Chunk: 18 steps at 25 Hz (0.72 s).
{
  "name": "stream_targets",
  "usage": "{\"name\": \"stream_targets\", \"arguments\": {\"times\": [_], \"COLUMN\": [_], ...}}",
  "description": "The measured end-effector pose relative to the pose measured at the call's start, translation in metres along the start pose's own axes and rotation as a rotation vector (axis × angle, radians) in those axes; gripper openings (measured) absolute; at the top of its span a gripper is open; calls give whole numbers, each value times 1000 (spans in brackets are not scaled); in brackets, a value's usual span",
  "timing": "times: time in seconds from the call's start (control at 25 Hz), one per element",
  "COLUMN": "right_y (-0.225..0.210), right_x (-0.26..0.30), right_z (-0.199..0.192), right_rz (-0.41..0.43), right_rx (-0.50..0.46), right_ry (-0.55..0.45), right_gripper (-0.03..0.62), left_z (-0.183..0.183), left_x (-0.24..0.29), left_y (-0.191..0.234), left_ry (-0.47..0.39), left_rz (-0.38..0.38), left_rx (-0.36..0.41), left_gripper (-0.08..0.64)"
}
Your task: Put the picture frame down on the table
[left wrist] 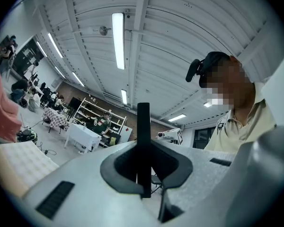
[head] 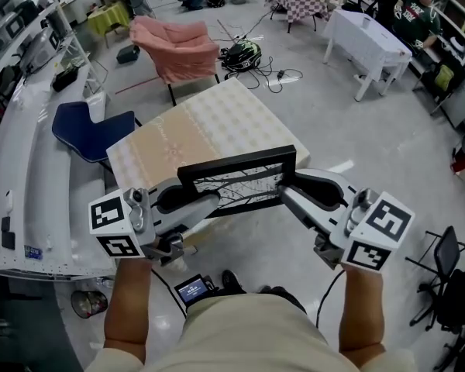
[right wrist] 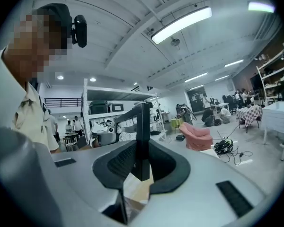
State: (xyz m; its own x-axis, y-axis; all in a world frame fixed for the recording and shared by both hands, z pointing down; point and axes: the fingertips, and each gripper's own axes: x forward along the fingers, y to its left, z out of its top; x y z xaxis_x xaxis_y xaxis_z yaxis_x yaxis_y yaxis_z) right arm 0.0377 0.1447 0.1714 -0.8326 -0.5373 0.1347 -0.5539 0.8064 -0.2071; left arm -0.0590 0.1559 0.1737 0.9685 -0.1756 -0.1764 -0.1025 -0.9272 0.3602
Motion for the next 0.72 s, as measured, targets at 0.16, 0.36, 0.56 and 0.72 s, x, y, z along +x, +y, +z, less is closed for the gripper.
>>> {"name": "stream_targets", "arguments": {"times": [0.16, 0.36, 0.56, 0.72], "right_y": [-10, -23, -74, -100], "right_x": [21, 41, 40, 40], "right_z": [3, 7, 23, 31], "right_rz": [-18, -20, -1, 33], "right_rx": [7, 5, 20, 16], "right_ry": [-4, 6, 22, 25], "right_gripper": [74, 73, 73, 72], "left_z": [9, 16, 29, 34], "left_x": [-7, -13, 23, 42], "left_y": [21, 44, 79, 95], "left_ry": [11, 5, 5, -3], "left_rz": [-13, -13, 11, 45], "left_rx": [-1, -6, -22, -16], "left_gripper": [49, 49, 49, 49]}}
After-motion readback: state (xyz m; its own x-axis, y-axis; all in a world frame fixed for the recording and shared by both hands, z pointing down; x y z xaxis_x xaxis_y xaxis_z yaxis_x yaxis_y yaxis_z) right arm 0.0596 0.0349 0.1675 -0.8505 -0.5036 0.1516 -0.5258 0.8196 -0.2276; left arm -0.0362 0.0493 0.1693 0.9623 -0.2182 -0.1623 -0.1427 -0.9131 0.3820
